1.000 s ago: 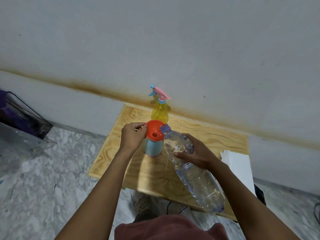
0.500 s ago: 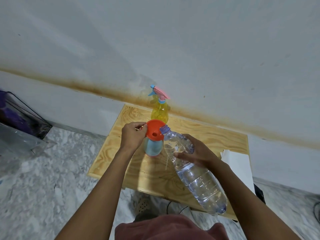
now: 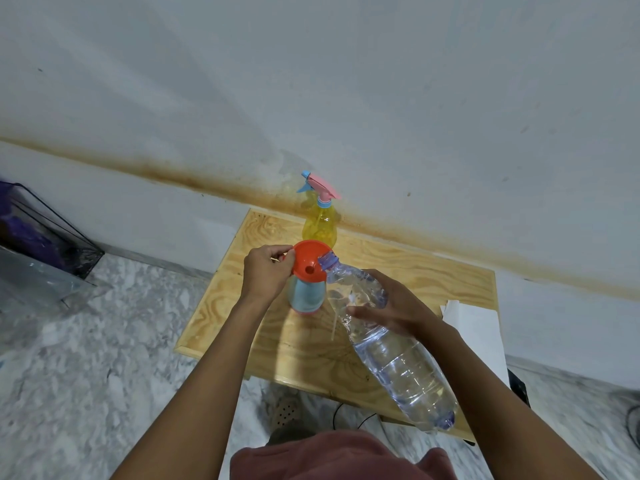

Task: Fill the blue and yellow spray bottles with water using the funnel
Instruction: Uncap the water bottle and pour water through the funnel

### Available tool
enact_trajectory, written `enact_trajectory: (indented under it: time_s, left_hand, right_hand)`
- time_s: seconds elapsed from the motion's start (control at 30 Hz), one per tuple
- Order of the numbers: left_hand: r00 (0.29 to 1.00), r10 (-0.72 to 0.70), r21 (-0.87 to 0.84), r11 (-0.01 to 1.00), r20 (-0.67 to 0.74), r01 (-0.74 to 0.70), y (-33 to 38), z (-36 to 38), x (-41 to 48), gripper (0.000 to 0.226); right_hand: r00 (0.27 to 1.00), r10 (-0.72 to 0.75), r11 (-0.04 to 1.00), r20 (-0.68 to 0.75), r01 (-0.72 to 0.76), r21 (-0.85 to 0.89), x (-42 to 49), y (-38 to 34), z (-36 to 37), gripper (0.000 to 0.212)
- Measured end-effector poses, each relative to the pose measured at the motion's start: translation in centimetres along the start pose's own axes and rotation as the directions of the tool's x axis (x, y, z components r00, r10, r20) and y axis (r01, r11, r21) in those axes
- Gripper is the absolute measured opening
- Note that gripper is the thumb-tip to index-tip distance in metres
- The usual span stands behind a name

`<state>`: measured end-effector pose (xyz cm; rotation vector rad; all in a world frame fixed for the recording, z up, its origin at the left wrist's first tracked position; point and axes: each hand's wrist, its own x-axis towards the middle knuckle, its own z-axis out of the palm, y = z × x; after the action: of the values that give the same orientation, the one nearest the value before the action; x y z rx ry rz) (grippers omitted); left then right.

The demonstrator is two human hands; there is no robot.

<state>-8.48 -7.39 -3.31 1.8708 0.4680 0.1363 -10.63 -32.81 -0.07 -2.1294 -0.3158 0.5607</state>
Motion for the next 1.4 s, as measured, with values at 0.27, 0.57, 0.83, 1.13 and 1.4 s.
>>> enact_trajectory:
  time_s: [0.27,0.57,0.83,1.13,1.4]
  left_hand:
    - [1.0,-0.002,-0.011,1.0,0.0,0.002,0.0,0.0,0.0,0.018]
    - [1.0,-0.001,-0.004,1.0,-0.002,0.001,0.0,0.1,0.0,0.019]
    - [1.0,-0.006,-0.012,1.0,0.003,0.006,0.0,0.1,0.0,0.019]
    - [1.0,-0.012,-0.007,1.0,-0.005,0.012,0.1,0.0,-0.1,0.019]
    - [1.0,-0.016,-0.002,1.0,-0.003,0.016,0.2,0.0,-0.1,0.019]
  right_hand:
    - [1.0,0.014,1.0,0.014,-0.013,-0.016,0.2,-0.3,0.0,0.066]
    - [0.999,0.045,0.999,0.006,-0.045,-0.022,0.0,-0.9,-0.3,0.057]
    - [0.999,0.043,0.998,0.021,-0.042,-0.052,0.1,-1.0,-0.3,0.057]
    - [0.999,-0.029,0.999,-0.013,0.029,-0.026,-0.2,-1.3,-0.5,0.06]
    - [0.973,-0.16,0.982,-0.166,0.174,0.071,-1.0,-0.9,-0.5,0.077]
